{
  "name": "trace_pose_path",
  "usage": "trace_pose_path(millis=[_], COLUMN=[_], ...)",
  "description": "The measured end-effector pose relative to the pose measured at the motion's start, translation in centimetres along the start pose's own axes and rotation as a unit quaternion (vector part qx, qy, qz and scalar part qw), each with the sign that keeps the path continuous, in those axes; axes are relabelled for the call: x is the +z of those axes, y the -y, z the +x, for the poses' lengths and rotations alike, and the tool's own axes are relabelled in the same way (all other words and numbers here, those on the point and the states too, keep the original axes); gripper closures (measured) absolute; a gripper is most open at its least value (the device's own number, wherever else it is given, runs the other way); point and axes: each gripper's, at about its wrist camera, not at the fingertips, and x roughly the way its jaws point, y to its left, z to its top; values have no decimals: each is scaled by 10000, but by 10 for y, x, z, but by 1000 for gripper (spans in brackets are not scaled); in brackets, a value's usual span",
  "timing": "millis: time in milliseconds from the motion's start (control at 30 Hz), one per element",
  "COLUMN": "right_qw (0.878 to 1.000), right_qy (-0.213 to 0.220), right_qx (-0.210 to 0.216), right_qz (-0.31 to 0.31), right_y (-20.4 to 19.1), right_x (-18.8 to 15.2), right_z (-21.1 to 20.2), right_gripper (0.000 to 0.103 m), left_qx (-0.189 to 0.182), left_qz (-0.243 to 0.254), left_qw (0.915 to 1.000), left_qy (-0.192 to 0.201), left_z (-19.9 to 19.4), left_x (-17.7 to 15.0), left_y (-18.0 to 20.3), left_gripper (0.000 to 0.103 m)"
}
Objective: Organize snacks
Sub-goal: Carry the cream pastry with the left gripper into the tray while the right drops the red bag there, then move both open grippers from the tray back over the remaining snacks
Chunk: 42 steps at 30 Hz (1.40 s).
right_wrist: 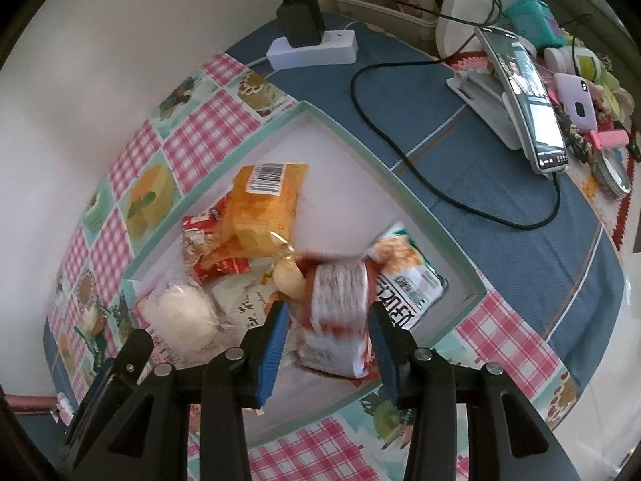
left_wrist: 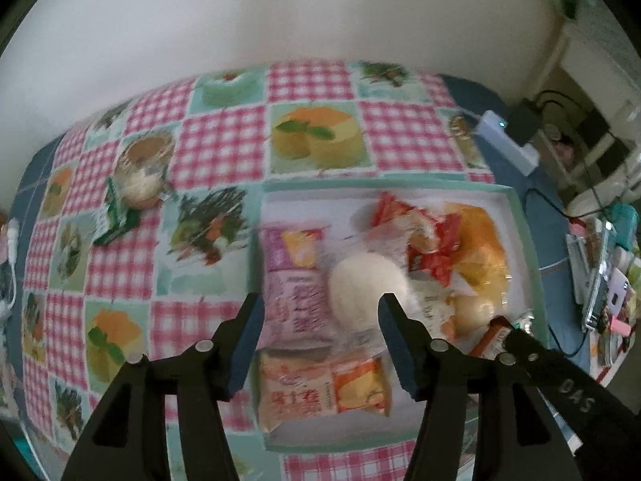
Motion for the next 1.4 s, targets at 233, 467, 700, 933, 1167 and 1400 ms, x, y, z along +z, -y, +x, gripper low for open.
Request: trace_pose_path(millis=[233, 467, 700, 933, 1167, 1400], right_qw=[9999, 9992, 9969, 9933, 9884, 9790], right_qy=[-21, 31, 111, 350, 529, 594], right_qx=[-61, -114, -113, -128, -113, 3], right_qz=[-127, -377, -768, -1090, -1418, -1949], right_y=[-6, -21, -41, -60, -82, -116], right_x=[-2, -7, -14, -22, -33, -55], right_z=[1, 3, 2, -5, -10, -9], right_gripper=[45, 27, 15, 6, 1, 0], left_qx=[204, 373, 468, 630, 1020, 1359], left_qz=[-445, -932, -1354, -1632, -1889, -2192], left_qw=[9982, 9932, 9877, 9831, 9760, 9657], left_qy=[-348, -589, -627, -542, -363, -303], left_z=[11, 18, 17, 9, -2, -8], left_x=[-2, -3, -3, -2, -3, -10], left_y=[-26, -56, -91, -125, -170, -220], left_gripper=[32, 16, 15, 12, 12, 12])
